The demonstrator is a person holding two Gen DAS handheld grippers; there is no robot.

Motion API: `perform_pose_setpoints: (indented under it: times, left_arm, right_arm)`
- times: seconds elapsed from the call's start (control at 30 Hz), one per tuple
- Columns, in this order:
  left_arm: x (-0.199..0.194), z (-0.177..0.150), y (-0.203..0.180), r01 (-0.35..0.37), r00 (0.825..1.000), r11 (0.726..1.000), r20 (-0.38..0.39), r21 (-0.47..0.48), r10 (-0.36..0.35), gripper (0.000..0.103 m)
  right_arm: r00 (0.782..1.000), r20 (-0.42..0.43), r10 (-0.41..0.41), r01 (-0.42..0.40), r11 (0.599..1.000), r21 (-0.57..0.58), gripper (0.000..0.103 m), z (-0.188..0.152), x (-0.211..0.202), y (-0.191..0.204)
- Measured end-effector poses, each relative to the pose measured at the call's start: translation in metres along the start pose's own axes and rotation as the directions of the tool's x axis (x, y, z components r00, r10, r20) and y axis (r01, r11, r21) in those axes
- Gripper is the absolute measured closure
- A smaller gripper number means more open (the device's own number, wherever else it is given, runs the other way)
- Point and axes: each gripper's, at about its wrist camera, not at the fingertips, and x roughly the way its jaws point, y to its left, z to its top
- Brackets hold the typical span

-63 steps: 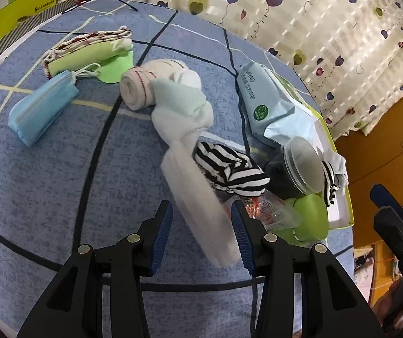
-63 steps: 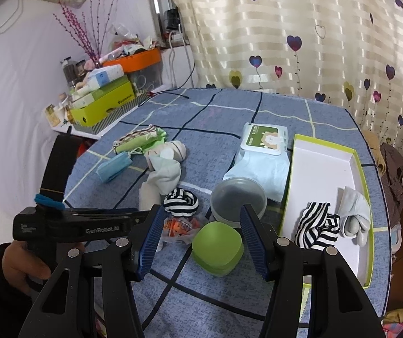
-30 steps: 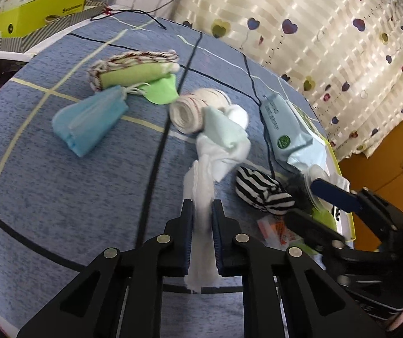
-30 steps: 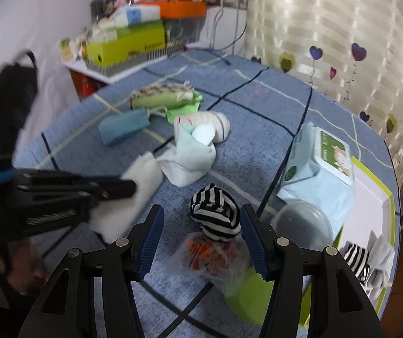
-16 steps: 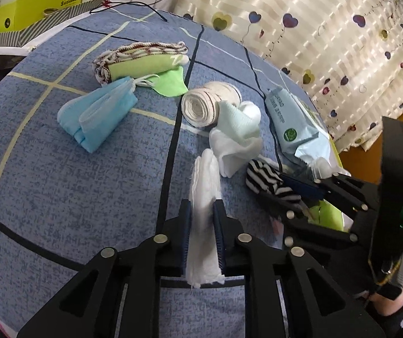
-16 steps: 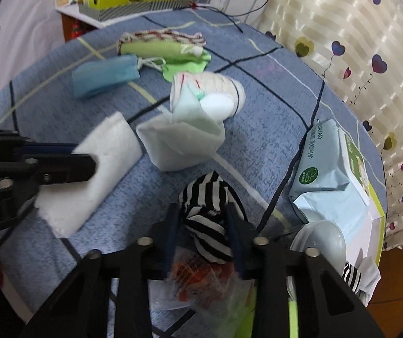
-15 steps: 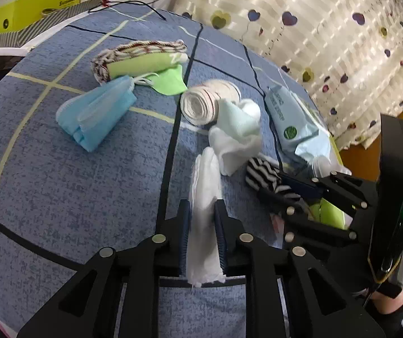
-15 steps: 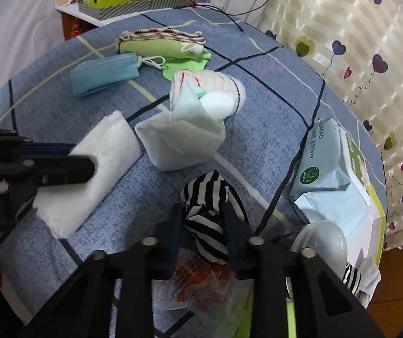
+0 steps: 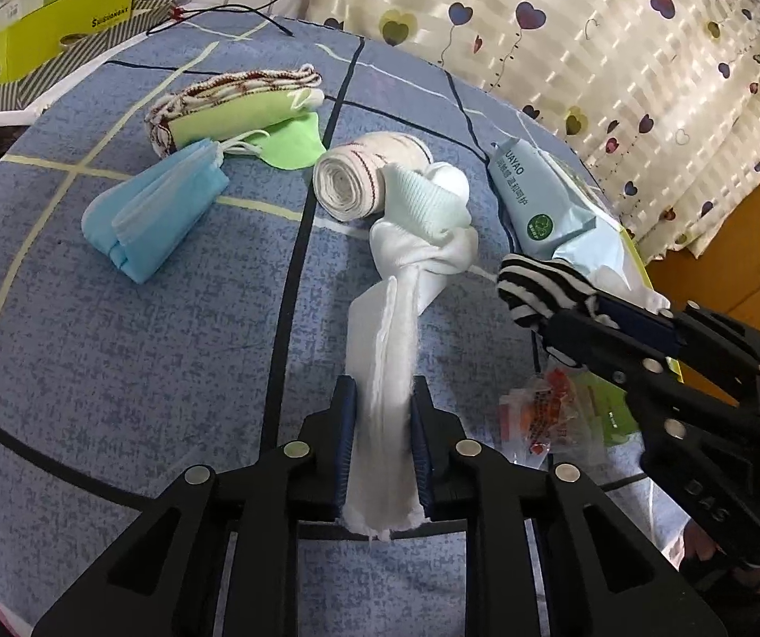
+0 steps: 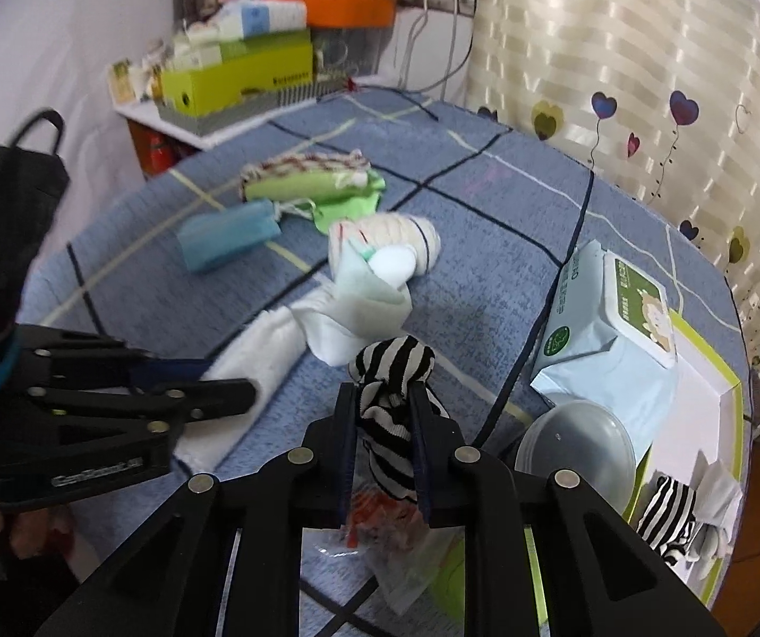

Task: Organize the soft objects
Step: 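Carry the white cloth and striped sock over to the tray with both tools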

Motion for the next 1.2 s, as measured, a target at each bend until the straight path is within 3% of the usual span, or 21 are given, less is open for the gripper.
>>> perform_pose_setpoints:
  times: [0.23,0.5,1.2]
  left_arm:
    - [-0.028,0.002,-0.009,0.004,0.996,1.000,0.084,0.017,-0.006,0.084]
    - [-0.046,0.007,-0.033,0.032,0.990,0.998,0.139,0.054,-0.040,0.084]
    - [-0.052,0.011,-0.086,0.037,0.983,0.989,0.172,0.145,-0.062,0.084]
  right_arm:
    - [0.993,0.109,0.041,-0.048,0.997,0.057,0.086,-0.005,-0.036,-0.006]
    - [0.979,0.203,0.029,-0.056,0.990,0.128,0.086,-0.015,-0.073,-0.021]
    - [0.959,0.276,-0.056,-0.009,0.974,0.227,0.086,-0.046,-0.119,-0.057]
